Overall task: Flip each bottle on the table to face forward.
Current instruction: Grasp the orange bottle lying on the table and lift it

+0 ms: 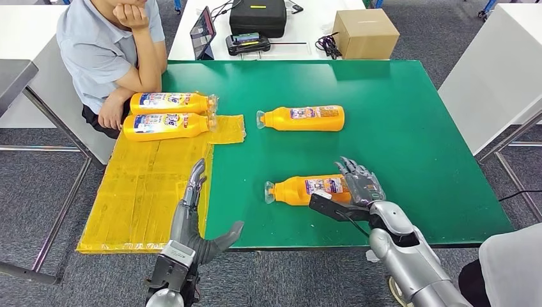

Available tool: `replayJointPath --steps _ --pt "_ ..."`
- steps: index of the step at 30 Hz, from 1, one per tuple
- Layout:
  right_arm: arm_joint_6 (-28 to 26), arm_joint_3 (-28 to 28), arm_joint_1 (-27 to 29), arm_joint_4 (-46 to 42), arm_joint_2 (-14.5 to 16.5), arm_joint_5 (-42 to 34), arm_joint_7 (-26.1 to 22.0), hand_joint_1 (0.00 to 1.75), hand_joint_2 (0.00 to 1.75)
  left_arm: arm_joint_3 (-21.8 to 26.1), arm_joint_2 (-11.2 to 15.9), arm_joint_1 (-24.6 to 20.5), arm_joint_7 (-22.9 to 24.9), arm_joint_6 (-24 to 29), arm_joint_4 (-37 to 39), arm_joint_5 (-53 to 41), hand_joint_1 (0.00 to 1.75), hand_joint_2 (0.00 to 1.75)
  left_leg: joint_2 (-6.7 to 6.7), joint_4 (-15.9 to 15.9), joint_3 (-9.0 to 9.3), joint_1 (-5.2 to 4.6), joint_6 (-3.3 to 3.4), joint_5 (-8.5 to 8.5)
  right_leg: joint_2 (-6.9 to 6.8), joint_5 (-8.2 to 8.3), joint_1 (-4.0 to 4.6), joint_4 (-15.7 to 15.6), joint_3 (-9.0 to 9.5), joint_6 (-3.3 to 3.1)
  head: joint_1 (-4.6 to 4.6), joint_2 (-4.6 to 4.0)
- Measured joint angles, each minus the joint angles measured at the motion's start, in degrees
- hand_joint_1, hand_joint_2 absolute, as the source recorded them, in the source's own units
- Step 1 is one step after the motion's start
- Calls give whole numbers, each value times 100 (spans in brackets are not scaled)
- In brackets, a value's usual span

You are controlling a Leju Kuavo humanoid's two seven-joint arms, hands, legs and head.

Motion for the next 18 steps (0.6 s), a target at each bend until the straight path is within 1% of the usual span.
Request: replayJointPath --steps 6,9,14,15,16,17,18 --pt "374 232 -149 157 -223 -163 33 0 175 -97 11 -74 56 -64 111 38 0 175 -1 1 -1 -2 1 1 0 1 -2 0 1 1 0 0" --pt "423 332 -206 235 -324 -172 33 0 175 -114 14 -99 56 -76 163 39 0 175 -1 1 -1 -3 1 1 0 1 -2 0 0 1 -1 0" --pt "427 422 -257 307 -398 -172 33 2 175 -117 15 -119 55 -79 214 39 0 175 -1 1 0 -2 1 0 0 1 -2 0 0 1 -1 0" --pt "430 437 -265 320 -408 -172 33 14 175 -118 15 -123 55 -80 220 39 0 175 -1 1 0 -2 1 0 0 1 -2 0 0 1 -1 0" --pt "443 452 -275 333 -416 -172 31 30 175 -119 15 -128 54 -90 226 43 0 175 -1 1 0 -2 1 0 0 1 -1 0 0 1 -1 0" --pt "468 470 -290 346 -428 -175 26 63 175 -122 15 -135 54 -102 231 48 0 175 -1 1 0 -2 1 0 0 1 -1 0 0 1 -1 0" --pt "506 495 -313 363 -443 -179 20 88 175 -127 15 -145 52 -115 238 58 0 175 -1 1 0 -2 1 0 0 1 -1 0 0 1 -2 0"
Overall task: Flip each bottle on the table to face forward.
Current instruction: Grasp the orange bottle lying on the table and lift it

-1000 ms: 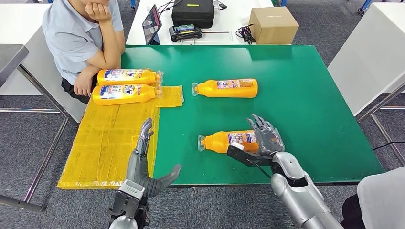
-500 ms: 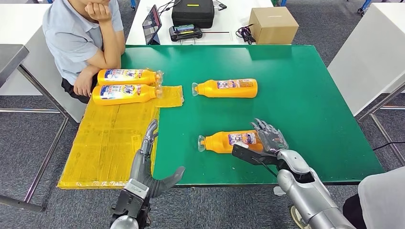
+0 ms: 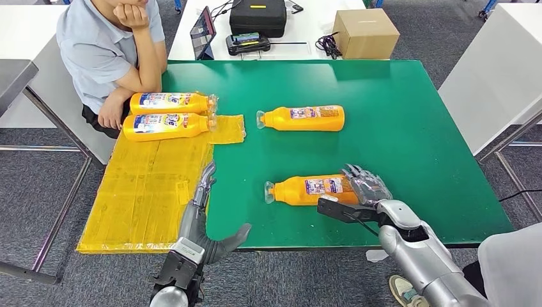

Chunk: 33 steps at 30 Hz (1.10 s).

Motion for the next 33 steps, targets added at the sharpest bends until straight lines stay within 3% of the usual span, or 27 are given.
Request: replayJointPath --steps 2,3,7,10,18,23,33 --pt "78 63 -63 42 -34 -10 -19 108 175 -24 0 -24 -7 -15 23 32 0 175 0 0 0 0 0 0 0 0 0 0 1 0 1 0" --pt "105 96 -99 70 -49 -13 -31 108 175 -40 0 -37 -11 -16 37 50 0 175 0 0 1 0 0 0 0 0 0 0 1 0 1 0" --pt "137 222 -243 214 -85 -8 -83 153 175 -97 0 -92 -44 -21 95 108 0 175 0 1 3 -1 1 1 0 1 -1 0 3 1 1 0" --pt "96 284 -326 338 -89 -52 -126 175 175 -118 0 -137 -90 -19 130 122 0 175 1 1 6 -1 1 1 0 1 -1 -1 5 1 1 0" --pt "-168 351 -361 579 -77 -283 -372 175 175 -166 0 -211 -142 3 193 156 0 175 2 0 9 0 1 1 1 1 0 0 7 0 2 0" --pt "-191 286 -321 654 -75 -779 -767 175 175 -172 0 -233 -264 30 217 323 0 175 2 1 13 0 1 0 1 1 0 -1 10 0 2 0" --pt "-319 -242 192 426 163 -1766 -1422 175 175 -3 -95 -205 -432 -54 224 1836 0 175 2 -1 12 2 0 0 1 0 3 0 11 0 1 0"
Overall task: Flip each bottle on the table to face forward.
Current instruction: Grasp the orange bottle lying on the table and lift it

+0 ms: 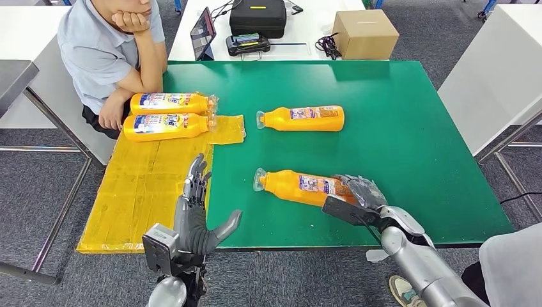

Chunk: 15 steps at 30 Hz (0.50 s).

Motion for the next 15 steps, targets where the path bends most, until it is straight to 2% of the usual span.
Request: replayJointPath --steps 5,15 --pt "31 -309 337 -345 153 -269 -45 175 175 191 -49 104 135 -203 62 841 0 175 -1 0 -1 0 0 0 0 0 0 0 -1 0 -1 0" --pt "54 -533 571 -578 238 -406 -83 175 175 342 -102 180 -8 -85 132 1002 0 175 -2 0 -5 -2 0 0 -1 0 -2 0 -1 0 -1 0"
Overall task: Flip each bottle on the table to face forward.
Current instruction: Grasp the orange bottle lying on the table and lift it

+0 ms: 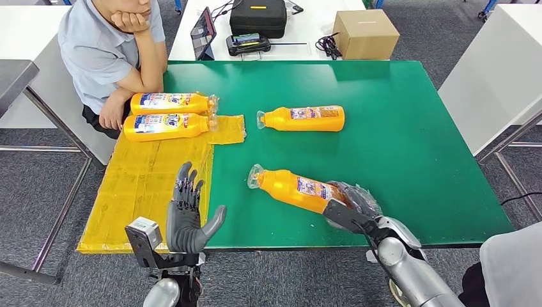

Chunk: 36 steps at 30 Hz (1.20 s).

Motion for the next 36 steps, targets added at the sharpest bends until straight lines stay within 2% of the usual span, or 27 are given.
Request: replayJointPath --steps 2,5,7,10,17,23,28,36 --pt "31 -44 58 -94 45 -112 -63 175 175 31 -21 16 73 -177 24 275 0 175 1 0 -3 0 0 0 0 0 0 0 -2 0 1 0" --pt "224 -72 88 -296 171 -376 -218 175 175 48 -26 29 269 -1018 158 831 0 175 4 -1 -5 1 0 0 2 0 1 1 -6 0 0 0" --pt "419 -70 85 -423 281 -588 -315 175 175 51 -26 30 238 -1508 286 1008 0 175 4 -1 -5 2 -1 0 2 0 2 1 -7 0 0 0" --pt "639 -46 93 -597 460 -853 -422 175 175 59 -29 23 113 -1877 440 1066 0 175 2 -1 -5 3 -1 1 1 -1 2 1 -8 -1 0 0" --pt "791 -14 172 -804 632 -1299 -571 175 175 129 -58 -34 -91 -1914 713 920 0 175 1 -1 -6 0 -1 1 1 -1 -1 0 -8 0 1 0" --pt "1353 -2 137 -822 656 -1700 -669 175 175 181 -95 -191 -302 -2079 975 969 0 175 1 0 -6 -1 0 1 1 0 -2 1 -6 0 1 0" --pt "1643 125 -52 -724 731 -1819 -725 175 175 183 -138 -420 -421 -2249 1189 989 0 175 2 -1 -5 1 -1 2 1 0 0 2 -7 0 1 0" --pt "1775 476 -356 -435 821 -1863 -757 175 175 122 -216 -687 -415 -2421 1501 984 0 175 0 0 -7 0 -1 3 0 0 -1 2 -7 0 1 0"
